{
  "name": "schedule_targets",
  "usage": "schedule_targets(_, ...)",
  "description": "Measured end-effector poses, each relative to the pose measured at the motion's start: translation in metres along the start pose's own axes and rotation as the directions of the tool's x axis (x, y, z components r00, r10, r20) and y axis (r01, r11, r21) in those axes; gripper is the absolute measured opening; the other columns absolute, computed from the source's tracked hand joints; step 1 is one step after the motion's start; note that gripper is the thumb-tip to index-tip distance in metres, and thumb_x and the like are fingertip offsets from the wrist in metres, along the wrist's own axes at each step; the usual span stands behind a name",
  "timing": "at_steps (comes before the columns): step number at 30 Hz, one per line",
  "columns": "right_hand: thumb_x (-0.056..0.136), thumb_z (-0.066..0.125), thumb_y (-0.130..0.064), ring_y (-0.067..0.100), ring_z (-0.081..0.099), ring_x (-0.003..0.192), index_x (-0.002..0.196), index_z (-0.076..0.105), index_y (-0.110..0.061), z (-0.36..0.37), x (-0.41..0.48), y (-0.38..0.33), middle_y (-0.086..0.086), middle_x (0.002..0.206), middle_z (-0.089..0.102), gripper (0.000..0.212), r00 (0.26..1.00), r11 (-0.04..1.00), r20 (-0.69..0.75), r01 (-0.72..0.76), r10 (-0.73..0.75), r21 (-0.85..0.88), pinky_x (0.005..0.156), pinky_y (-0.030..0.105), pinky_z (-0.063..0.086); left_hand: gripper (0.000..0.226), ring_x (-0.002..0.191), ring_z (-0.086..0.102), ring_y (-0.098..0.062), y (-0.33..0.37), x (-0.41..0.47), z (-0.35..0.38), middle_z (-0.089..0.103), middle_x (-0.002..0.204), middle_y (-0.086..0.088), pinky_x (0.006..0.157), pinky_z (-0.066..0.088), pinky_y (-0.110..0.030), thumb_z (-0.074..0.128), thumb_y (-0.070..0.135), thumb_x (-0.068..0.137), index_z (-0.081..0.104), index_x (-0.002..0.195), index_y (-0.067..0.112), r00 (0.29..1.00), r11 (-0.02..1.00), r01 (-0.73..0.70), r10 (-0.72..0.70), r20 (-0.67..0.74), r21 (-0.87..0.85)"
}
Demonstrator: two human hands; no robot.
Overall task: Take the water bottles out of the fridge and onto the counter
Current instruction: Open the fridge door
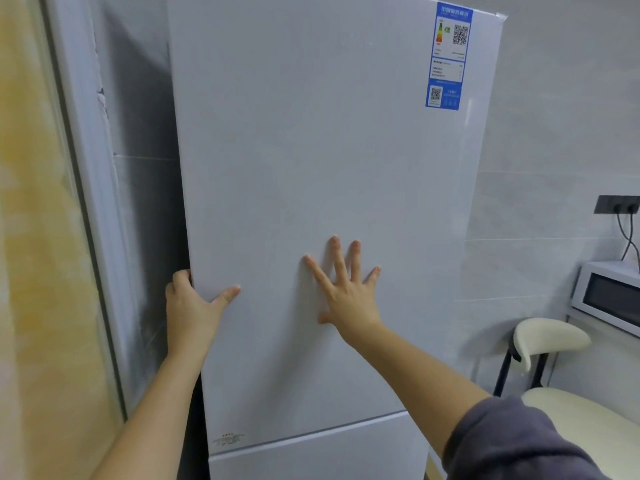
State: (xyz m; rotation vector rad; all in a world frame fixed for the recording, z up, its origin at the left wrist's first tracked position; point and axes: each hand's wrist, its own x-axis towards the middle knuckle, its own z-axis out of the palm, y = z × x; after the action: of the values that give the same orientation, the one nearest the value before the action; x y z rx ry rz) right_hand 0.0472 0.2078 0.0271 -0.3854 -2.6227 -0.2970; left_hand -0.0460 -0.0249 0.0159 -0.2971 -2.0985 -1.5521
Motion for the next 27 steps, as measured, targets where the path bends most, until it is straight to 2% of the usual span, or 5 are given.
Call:
schedule_targets(5,0.074,0.08,-0.05,0.04,-0.055,0.125,0.13,-0.048,-0.048,-0.004,-0.003,0.0,0.004,0.14,-0.059,0.14,1.0,1.0,0.018,0.012,-0.013,0.013,0.104,0.082,0.009,0.074,0.091,0.051,-0.022,0.001,-0.004,-0.005,0.045,0.112,-0.002,0.07,0.046,-0.035,0.085,0.041,0.069,0.042,0.123,0.013,1.0,1.0,-0.004,0.004,0.025,-0.007)
schedule_targets(14,0.078,0.075,-0.054,0.043,-0.05,0.126,0.129,-0.048,-0.047,-0.018,-0.031,0.013,0.003,0.137,-0.061,0.133,0.997,0.997,0.014,0.078,-0.078,0.005,0.109,0.076,0.016,0.06,0.086,0.051,-0.013,0.002,-0.045,-0.023,0.047,0.11,0.001,0.059,0.039,-0.018,0.077,0.045,0.077,0.043,0.118,0.018,0.993,0.993,-0.116,0.116,-0.018,-0.005)
schedule_targets(19,0.082,0.072,-0.053,0.045,-0.044,0.131,0.132,-0.046,-0.046,-0.026,-0.048,0.019,0.005,0.14,-0.058,0.128,0.993,0.993,0.007,0.116,-0.116,0.016,0.111,0.072,0.019,0.047,0.088,0.056,-0.017,0.011,-0.066,-0.036,0.053,0.109,-0.002,0.063,0.044,-0.026,0.06,0.05,0.087,0.047,0.117,0.017,0.99,0.991,-0.137,0.136,-0.036,-0.01)
schedule_targets(24,0.086,0.068,-0.051,0.042,-0.035,0.141,0.138,-0.041,-0.044,-0.037,-0.066,0.034,0.006,0.148,-0.051,0.121,0.984,0.984,-0.01,0.177,-0.176,0.028,0.111,0.074,0.007,0.037,0.086,0.058,-0.021,0.024,-0.089,-0.047,0.058,0.102,-0.002,0.065,0.047,-0.032,0.065,0.046,0.087,0.048,0.109,0.021,0.987,0.989,-0.147,0.148,-0.07,0.019)
schedule_targets(27,0.092,0.062,-0.048,0.037,-0.034,0.143,0.148,-0.029,-0.039,-0.045,-0.08,0.037,0.003,0.152,-0.045,0.107,0.977,0.975,-0.038,0.213,-0.211,0.06,0.114,0.071,0.003,0.033,0.082,0.057,-0.017,0.032,-0.103,-0.055,0.058,0.098,0.001,0.06,0.043,-0.025,0.07,0.043,0.085,0.048,0.102,0.025,0.988,0.99,-0.137,0.138,-0.065,0.019)
